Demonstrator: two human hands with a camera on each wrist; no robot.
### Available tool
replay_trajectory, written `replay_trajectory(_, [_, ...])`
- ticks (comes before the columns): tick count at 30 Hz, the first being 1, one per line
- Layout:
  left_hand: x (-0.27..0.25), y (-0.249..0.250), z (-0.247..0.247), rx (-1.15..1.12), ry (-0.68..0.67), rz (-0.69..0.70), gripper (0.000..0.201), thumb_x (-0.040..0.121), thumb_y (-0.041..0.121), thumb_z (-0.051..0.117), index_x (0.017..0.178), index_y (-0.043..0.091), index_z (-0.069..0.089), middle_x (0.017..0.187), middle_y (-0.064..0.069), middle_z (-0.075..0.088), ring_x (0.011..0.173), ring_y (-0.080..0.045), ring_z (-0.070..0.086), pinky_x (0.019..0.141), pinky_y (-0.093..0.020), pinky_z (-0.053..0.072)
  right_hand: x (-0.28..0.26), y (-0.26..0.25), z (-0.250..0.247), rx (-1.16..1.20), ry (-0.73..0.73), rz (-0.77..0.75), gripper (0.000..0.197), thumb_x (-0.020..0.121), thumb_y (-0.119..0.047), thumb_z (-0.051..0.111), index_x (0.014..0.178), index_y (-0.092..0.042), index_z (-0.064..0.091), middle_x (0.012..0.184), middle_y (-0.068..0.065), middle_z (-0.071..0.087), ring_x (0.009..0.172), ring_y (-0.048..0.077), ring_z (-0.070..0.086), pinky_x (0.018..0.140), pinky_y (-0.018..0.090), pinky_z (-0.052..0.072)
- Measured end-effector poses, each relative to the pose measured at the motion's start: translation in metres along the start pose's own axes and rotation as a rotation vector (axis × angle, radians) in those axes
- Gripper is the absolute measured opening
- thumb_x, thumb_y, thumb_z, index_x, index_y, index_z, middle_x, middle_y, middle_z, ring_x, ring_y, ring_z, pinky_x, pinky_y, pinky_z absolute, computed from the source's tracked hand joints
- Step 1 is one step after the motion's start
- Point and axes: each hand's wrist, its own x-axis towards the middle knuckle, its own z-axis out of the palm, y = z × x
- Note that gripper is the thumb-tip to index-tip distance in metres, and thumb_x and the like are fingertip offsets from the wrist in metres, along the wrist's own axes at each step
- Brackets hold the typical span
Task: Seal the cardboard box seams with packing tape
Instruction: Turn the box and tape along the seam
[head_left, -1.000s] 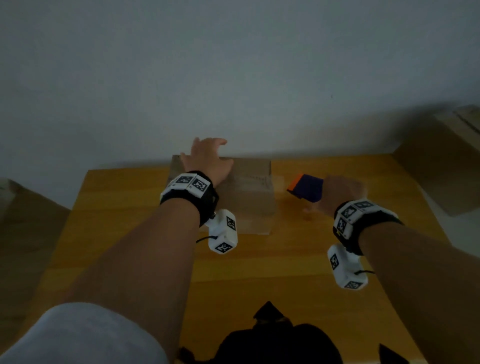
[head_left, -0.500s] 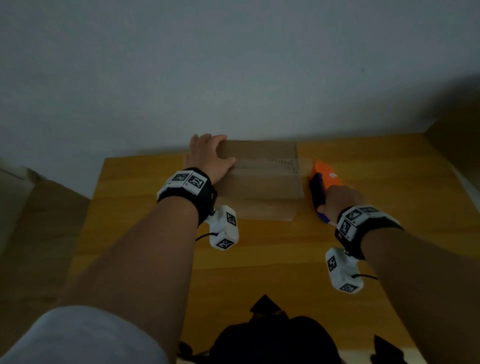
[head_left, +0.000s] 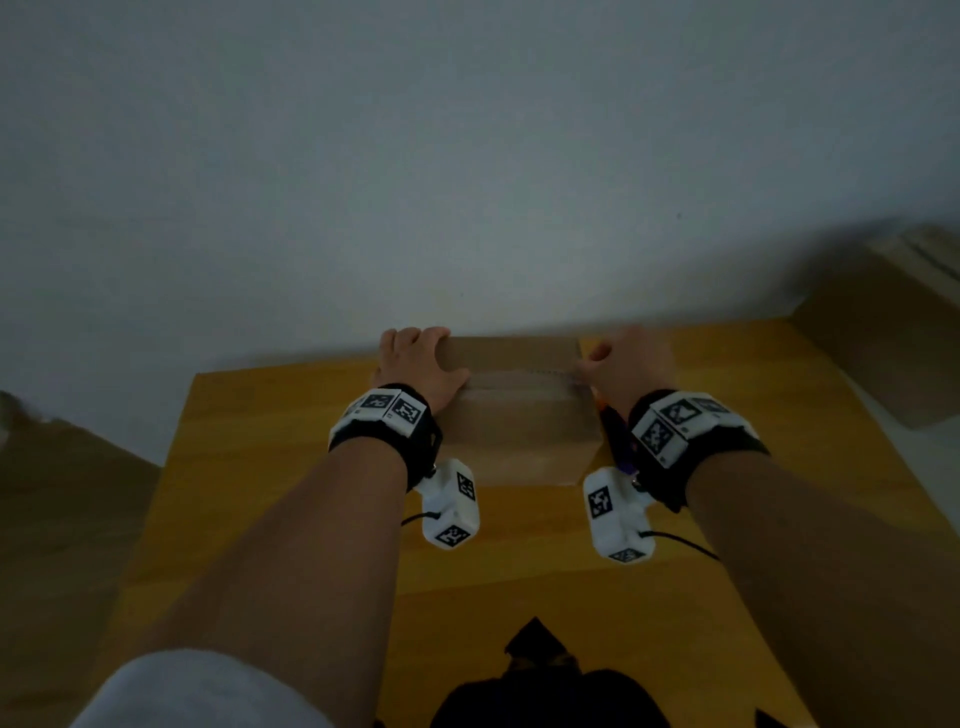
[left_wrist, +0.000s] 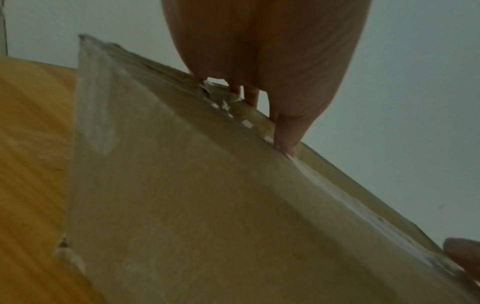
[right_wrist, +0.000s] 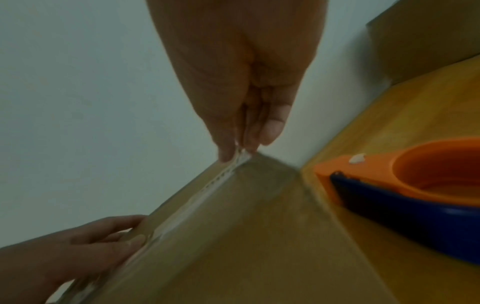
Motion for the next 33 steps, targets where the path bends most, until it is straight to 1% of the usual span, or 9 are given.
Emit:
replay_trajectory(3, [-0.001,-0.002,-0.001,-0.012,-0.007,0.014,0.063,0.084,0.045,0.06,0.141,0.029,0.038,0.151,-0.006,0.028,0.144,-0.029,0.012,0.116,-0.047,0.023,0.003,-0.005,0.005,-0.04,-0.055,0.093,0.025,0.084,-0.029,0.07,0.075,-0.006,0.074,0.069,0.009,0.065,0.06,0.02,0.057,0.056,0.024,0.047])
replay_trajectory(6, [0.0,-0.005,-0.001,-0.017,-0.001,0.039,0.064,0.084,0.046,0.061,0.14,0.028,0.039,0.15,-0.007,0.029,0.144,-0.028,0.014,0.117,-0.045,0.023,0.007,-0.005,0.01,-0.11,-0.097,0.11,0.034,0.084,-0.036,0.069,0.081,-0.003,0.076,0.071,0.009,0.065,0.065,0.021,0.061,0.061,0.028,0.054])
replay_trajectory(8, [0.0,-0.008,-0.004,-0.014,-0.031,0.067,0.067,0.083,0.048,0.062,0.142,0.027,0.037,0.15,-0.007,0.028,0.143,-0.028,0.015,0.117,-0.044,0.022,0.011,-0.007,0.013,-0.137,-0.144,0.139,0.037,0.084,-0.04,0.067,0.079,-0.004,0.075,0.072,0.009,0.07,0.065,0.021,0.066,0.061,0.03,0.058])
replay_trajectory(12, [0.005,-0.023,-0.014,0.011,-0.145,0.164,0.084,0.078,0.051,0.069,0.147,0.027,0.029,0.152,-0.008,0.025,0.143,-0.029,0.016,0.118,-0.045,0.019,0.016,-0.009,0.013,-0.23,-0.176,0.139,0.044,0.091,-0.036,0.059,0.058,-0.008,0.051,0.059,0.008,0.056,0.051,0.02,0.053,0.046,0.025,0.044])
replay_trajectory(14, [0.006,-0.028,-0.015,0.005,-0.144,0.186,0.084,0.078,0.046,0.071,0.148,0.027,0.029,0.152,-0.007,0.028,0.142,-0.027,0.019,0.118,-0.042,0.019,0.015,-0.009,0.014,-0.203,-0.212,0.135,0.042,0.095,-0.032,0.055,0.061,-0.007,0.052,0.076,0.015,0.068,0.074,0.027,0.069,0.066,0.031,0.057])
replay_trajectory(17, [0.007,-0.029,-0.011,-0.002,-0.099,0.186,0.081,0.077,0.043,0.073,0.146,0.028,0.033,0.149,-0.007,0.033,0.14,-0.027,0.023,0.117,-0.041,0.021,0.012,-0.01,0.015,-0.057,-0.266,0.13,0.031,0.093,-0.026,0.056,0.067,-0.012,0.052,0.107,0.019,0.069,0.1,0.033,0.068,0.089,0.044,0.056])
replay_trajectory(25, [0.013,-0.031,-0.007,0.03,-0.099,0.159,0.08,0.075,0.049,0.072,0.144,0.03,0.035,0.146,-0.006,0.038,0.138,-0.029,0.027,0.116,-0.043,0.023,-0.004,-0.014,0.008,0.005,-0.313,0.185,0.033,0.094,-0.022,0.058,0.065,-0.006,0.054,0.07,0.015,0.057,0.061,0.026,0.056,0.066,0.037,0.055])
replay_trajectory(28, [0.011,-0.03,-0.008,0.017,-0.096,0.135,0.071,0.08,0.049,0.066,0.142,0.031,0.037,0.145,-0.006,0.04,0.137,-0.03,0.03,0.115,-0.044,0.026,-0.002,-0.011,0.008,-0.044,-0.255,0.155,0.047,0.097,-0.025,0.05,0.053,-0.012,0.038,0.052,0.008,0.038,0.045,0.018,0.035,0.045,0.026,0.035])
replay_trajectory(33, [0.002,-0.019,-0.022,0.117,-0.152,0.094,0.07,0.084,0.049,0.063,0.144,0.024,0.035,0.144,-0.011,0.04,0.134,-0.032,0.035,0.112,-0.043,0.032,-0.009,-0.008,0.001,-0.078,-0.263,0.165,0.053,0.097,-0.037,0.046,0.05,-0.013,0.037,0.049,0.007,0.037,0.043,0.018,0.035,0.045,0.025,0.032])
